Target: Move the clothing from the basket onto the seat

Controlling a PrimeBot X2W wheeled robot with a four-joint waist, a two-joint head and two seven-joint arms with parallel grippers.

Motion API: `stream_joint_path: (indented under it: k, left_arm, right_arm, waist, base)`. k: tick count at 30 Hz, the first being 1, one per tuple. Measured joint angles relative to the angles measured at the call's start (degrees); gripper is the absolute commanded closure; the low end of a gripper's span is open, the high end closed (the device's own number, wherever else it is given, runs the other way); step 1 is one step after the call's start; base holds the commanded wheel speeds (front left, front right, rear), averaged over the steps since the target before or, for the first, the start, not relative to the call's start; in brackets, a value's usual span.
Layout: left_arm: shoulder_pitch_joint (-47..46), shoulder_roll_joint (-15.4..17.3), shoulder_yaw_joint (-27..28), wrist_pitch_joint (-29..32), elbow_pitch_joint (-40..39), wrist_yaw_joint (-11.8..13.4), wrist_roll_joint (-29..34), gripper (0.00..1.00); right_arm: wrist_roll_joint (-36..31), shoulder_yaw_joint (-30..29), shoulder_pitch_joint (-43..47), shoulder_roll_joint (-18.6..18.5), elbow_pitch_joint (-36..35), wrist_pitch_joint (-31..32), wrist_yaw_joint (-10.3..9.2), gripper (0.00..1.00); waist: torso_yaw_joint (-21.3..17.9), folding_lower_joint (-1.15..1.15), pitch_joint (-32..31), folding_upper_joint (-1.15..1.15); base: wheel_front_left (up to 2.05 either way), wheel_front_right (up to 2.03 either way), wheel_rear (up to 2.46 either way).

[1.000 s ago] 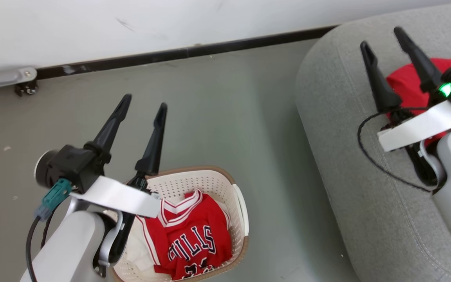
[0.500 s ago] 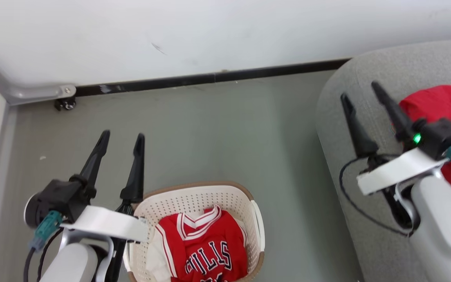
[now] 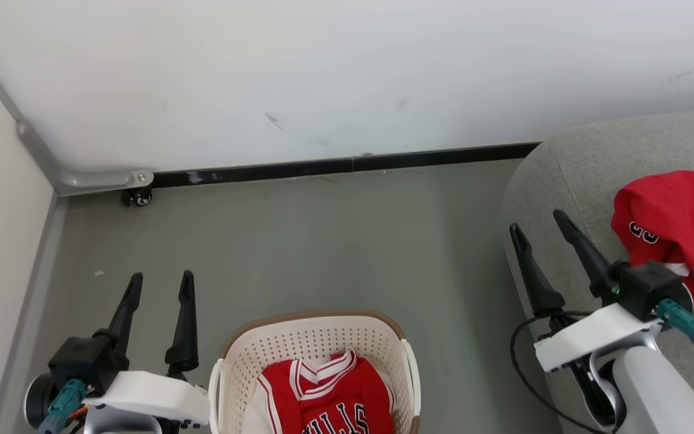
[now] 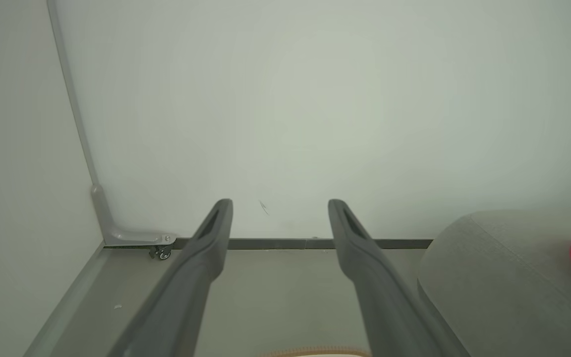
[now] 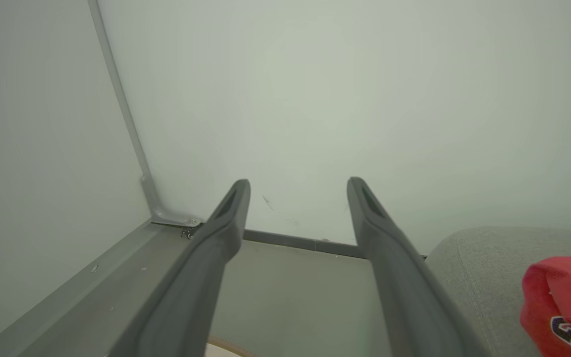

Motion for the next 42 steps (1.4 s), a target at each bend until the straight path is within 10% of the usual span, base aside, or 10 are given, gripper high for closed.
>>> stream_joint_path:
  k: [42]
  left_arm:
    - [7.8,-2.5,2.8,0.0,2.7,-2.1,4.1,0.0]
  right_arm:
    - [-8.0,-10.5,16.0,8.7,-5.5,2.6,-0.01,0.0]
  waist:
    - [1.1,0.0,-4.5,0.0]
  base:
    - [0.0,0.0,0.0]
